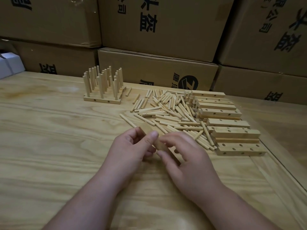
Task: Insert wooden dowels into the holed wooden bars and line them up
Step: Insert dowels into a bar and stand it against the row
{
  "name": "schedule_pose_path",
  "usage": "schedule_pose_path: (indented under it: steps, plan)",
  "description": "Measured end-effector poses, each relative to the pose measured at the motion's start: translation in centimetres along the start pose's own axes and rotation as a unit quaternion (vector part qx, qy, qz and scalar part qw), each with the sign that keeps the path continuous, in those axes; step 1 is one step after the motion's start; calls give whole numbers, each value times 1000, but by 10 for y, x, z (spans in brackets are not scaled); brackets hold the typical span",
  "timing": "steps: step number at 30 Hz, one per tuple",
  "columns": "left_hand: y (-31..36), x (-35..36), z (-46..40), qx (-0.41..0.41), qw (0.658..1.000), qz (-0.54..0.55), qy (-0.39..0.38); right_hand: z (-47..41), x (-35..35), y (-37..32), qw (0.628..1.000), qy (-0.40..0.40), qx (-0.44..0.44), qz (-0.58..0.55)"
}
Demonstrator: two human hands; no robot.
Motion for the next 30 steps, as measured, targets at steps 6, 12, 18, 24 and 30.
schedule_pose_path:
  steps: [6, 12, 18, 24, 30]
  plan:
    - [-5, -9, -6, -23, 995, 82, 47, 0, -12, 50, 979, -31, 160, 126]
    - [-9, -13, -7, -50, 989, 123, 72, 23, 14, 87, 916, -206, 231, 257]
    - [-12, -14, -7, -71, 987, 122, 73, 21, 12, 85, 920, -185, 221, 264]
    - [-12, -8, -8, -83, 989, 111, 50, 21, 12, 87, 922, -177, 223, 263]
    - [-10, -7, -7, -75, 990, 109, 44, 18, 8, 85, 930, -133, 210, 270]
Point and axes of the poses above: each hand's wrist, its own z-axis away from the middle knuckle, its own x-axis out of the palm, y = z × x, the point moved 10 cm from there along -z, towards the middle knuckle, and after that the axes turned 6 degrees about y, right-handed, at the moved point
